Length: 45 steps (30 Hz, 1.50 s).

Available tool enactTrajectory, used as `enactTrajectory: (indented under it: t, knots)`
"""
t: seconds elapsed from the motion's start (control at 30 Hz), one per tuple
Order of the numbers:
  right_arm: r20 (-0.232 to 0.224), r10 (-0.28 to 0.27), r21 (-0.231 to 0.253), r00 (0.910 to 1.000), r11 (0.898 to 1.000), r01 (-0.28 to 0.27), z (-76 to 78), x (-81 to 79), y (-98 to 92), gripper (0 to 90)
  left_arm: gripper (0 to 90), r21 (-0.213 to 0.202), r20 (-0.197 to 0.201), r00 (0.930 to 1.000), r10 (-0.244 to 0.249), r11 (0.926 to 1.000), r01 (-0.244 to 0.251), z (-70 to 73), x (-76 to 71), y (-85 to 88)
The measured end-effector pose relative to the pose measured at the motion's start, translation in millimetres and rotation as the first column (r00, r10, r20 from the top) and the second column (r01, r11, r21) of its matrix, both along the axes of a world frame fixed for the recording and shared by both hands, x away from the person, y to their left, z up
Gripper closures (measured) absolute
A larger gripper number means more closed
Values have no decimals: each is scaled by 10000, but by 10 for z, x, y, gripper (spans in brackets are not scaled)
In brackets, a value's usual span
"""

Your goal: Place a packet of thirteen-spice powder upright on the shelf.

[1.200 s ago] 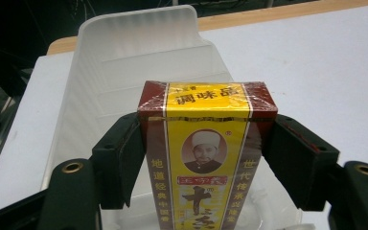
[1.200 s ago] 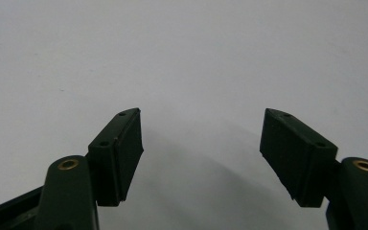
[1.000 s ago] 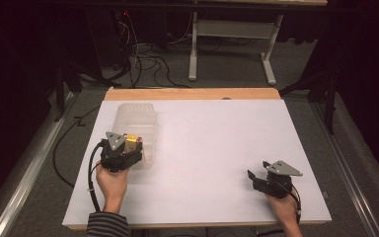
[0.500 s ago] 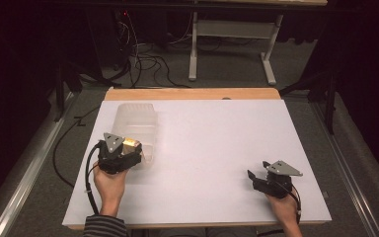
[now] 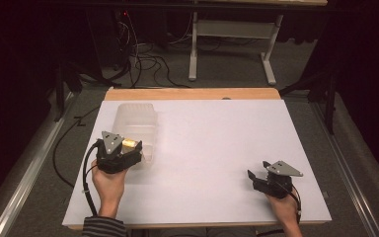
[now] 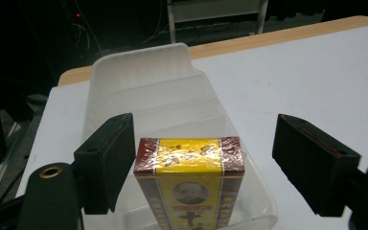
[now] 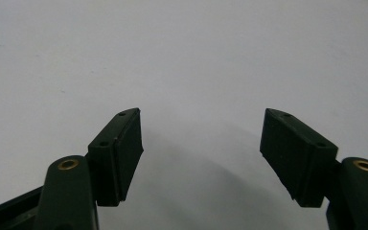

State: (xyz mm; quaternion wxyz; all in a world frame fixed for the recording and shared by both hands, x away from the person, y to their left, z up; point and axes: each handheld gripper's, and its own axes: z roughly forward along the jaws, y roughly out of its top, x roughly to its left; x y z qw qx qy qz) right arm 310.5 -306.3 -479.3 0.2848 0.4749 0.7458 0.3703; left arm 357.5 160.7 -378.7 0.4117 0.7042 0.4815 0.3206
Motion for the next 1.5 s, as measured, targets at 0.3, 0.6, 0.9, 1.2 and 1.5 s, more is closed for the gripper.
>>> enactTrajectory:
  t: [0.3,0.6,0.9,1.2,1.5]
  knots:
    - [96,-85,43,9999,10000,85,2,-7,-7,313,238,21,149,9996,-259,9997,259,53,-44,-64]
    - [228,-210,136,9995,9997,207,3,-11,-22,313,239,-10,265,9968,-750,9972,750,121,-98,-172]
    - [220,-341,248,9992,9991,336,5,-18,-24,314,242,-244,275,9936,-1097,9936,1104,153,-125,-224]
    - [204,-296,188,9994,9994,293,5,-15,-21,314,249,-222,252,9858,-1658,9858,1664,153,-173,-354]
    - [226,-219,135,9995,9997,216,3,-11,-22,314,251,-180,219,9803,-1961,9803,1965,149,-206,-441]
